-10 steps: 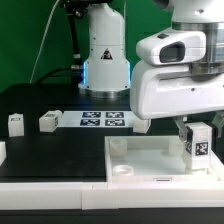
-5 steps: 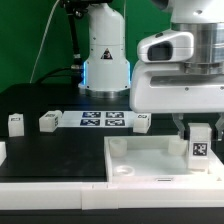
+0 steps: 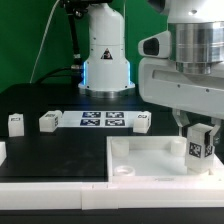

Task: Assemble one leg

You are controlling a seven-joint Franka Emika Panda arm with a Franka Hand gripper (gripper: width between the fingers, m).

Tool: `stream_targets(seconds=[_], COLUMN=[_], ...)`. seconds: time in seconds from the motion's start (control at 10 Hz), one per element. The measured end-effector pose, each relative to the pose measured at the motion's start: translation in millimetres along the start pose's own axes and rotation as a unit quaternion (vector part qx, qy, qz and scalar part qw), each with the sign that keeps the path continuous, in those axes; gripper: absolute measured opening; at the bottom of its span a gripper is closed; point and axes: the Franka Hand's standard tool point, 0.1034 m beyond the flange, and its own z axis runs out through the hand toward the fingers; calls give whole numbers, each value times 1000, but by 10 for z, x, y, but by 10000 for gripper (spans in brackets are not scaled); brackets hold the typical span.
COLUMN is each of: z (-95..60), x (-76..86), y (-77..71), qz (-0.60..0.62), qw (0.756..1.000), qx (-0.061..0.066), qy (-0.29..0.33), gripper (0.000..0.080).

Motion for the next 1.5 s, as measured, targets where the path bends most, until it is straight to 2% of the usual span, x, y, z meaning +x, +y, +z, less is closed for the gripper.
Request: stream_targets(seconds=[0.2,0.4,0.6,0.8,1.1,1.5], z=[6,6,6,2,8,10], x=[0,-3,-5,-39,-81,-44], y=[5,4,0,-16,-28,-3], qz=[110,78,-2,-131,-316,-528], qw=[994,997,1000,991,949,849], qx=[-2,-2,-2,-3,-4,-8], qy=[5,5,6,6,3,-3], gripper=[291,293,603,635,649,649])
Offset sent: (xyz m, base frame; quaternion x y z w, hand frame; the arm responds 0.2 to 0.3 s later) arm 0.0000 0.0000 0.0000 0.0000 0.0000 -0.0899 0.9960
